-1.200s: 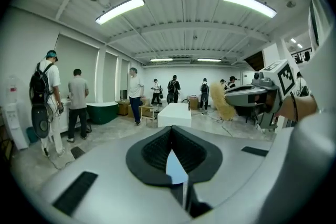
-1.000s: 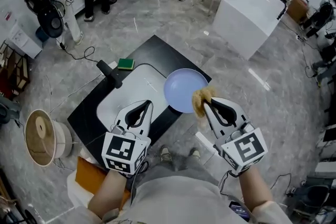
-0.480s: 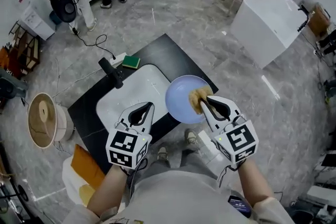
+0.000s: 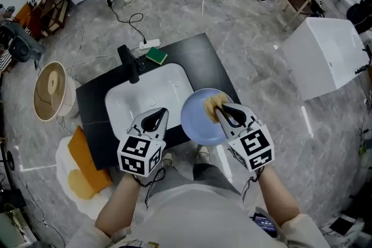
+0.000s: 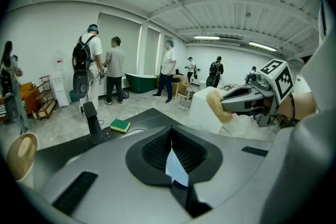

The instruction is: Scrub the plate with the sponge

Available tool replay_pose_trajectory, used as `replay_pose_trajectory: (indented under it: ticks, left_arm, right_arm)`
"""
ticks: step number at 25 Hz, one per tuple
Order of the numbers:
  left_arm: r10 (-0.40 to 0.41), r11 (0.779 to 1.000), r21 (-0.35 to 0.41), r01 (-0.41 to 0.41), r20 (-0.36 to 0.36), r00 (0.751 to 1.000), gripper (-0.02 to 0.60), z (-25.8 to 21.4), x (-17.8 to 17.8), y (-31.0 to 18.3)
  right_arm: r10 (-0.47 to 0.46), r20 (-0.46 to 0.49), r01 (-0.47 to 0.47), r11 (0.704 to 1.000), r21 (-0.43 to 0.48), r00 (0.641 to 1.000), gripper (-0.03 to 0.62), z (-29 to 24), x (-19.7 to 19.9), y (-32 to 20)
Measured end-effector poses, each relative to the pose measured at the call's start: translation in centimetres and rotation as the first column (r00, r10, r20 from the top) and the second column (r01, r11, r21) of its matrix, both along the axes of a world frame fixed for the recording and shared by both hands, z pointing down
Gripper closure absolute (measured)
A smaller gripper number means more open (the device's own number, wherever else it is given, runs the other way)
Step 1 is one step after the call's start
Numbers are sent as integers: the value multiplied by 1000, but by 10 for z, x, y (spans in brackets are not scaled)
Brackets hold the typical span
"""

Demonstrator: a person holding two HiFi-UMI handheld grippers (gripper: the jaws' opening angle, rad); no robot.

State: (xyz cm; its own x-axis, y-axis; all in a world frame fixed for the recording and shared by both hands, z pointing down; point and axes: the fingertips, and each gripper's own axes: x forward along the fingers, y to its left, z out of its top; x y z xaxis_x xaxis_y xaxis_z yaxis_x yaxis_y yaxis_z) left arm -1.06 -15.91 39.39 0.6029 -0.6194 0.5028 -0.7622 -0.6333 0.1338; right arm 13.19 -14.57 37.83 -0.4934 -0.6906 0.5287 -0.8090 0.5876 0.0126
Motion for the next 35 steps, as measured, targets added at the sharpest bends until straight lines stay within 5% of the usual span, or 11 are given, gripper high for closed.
replay_pose_trajectory:
  ticks: [12, 15, 17, 24, 35]
  left_arm:
    - [-222, 956, -192, 220, 12, 975, 561, 89, -2, 11]
    - [-229, 935, -274, 224, 14, 973, 534, 119, 3, 14]
    - [-224, 919, -328, 218, 20, 974, 431, 137, 6, 16]
    - [-192, 880, -436, 190, 41, 981, 403, 183, 18, 26]
    - [-252, 779, -596, 195, -13, 968, 402, 232, 34, 48]
  right_arm:
    - [-184, 8, 183, 970, -163, 983, 545, 84, -21, -15]
    - [-194, 1, 189, 958, -213, 981, 545, 110, -22, -14]
    - [-205, -5, 198, 950, -243, 979, 545, 124, -27, -11]
    - [-246, -37, 222, 921, -320, 968, 545, 172, -39, 6]
    - [-258, -86, 200, 888, -415, 962, 545, 224, -38, 25]
